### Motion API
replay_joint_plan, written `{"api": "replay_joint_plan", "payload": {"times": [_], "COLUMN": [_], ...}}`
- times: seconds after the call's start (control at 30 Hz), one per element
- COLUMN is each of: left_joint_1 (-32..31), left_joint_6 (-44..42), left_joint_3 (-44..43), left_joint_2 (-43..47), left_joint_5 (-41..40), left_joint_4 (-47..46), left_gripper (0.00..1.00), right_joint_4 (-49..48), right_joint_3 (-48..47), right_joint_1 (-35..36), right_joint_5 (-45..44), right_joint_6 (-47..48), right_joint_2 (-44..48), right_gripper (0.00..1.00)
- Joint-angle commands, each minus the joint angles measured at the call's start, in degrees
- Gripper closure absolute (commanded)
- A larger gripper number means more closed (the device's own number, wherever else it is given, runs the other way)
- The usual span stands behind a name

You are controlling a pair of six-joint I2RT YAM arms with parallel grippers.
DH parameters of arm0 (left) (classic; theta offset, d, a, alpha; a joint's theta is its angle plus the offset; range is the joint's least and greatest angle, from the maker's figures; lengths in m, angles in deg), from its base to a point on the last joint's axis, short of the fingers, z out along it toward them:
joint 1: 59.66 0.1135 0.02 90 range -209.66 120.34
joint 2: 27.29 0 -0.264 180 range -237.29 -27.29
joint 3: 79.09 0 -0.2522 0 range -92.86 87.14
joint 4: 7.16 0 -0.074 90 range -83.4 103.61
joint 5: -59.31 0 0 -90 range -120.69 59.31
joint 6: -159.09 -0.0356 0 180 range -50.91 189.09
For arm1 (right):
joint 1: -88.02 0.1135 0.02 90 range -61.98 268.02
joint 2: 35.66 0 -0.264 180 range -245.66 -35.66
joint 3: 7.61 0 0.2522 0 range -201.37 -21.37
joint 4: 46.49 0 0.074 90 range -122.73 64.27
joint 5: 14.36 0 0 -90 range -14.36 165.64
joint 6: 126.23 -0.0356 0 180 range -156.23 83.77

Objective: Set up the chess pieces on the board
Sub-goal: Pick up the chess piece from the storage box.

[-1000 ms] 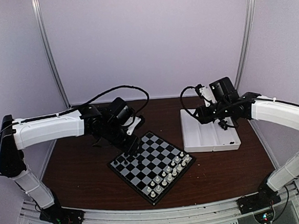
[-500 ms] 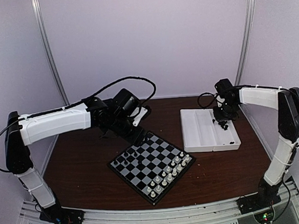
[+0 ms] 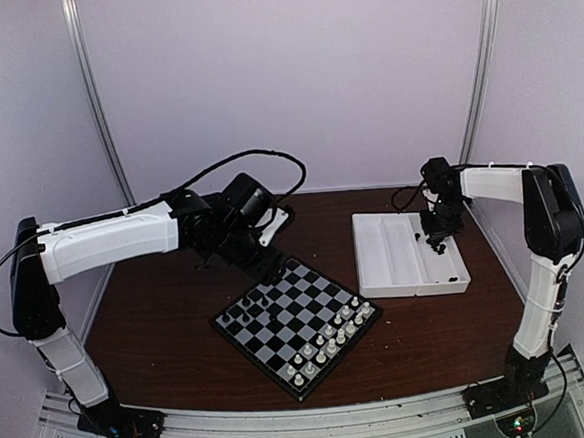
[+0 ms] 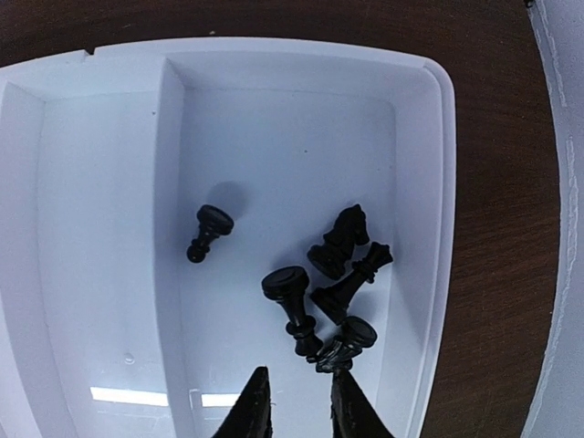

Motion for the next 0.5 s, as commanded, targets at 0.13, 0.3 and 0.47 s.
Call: {"api": "replay_joint_plan", "payload": {"times": [0.13, 0.3, 0.47], "left_joint_1": [0.22, 0.23, 0.21], "left_joint_6": [-1.50, -1.47, -1.70], "left_joint_3": [-2.38, -2.39, -2.48], "left_joint_2": [-0.33, -0.42, -0.19], "left_joint_5": [-1.03, -0.67, -0.75], "left_joint_4": [-2.78, -2.91, -2.95], "left_gripper": [0.35, 0.35, 0.35], "right_joint_4": [0.75, 0.58, 0.88], "right_joint_3": [-1.21, -1.00, -2.31], "right_joint_1": [-1.30, -2.03, -2.31], "right_joint_5": [-1.70, -1.15, 0.49], "right_joint_6": [0.51, 0.61, 0.89], "right_joint_2": [-3.26, -3.99, -5.58], "right_gripper": [0.76, 0.76, 0.76]}}
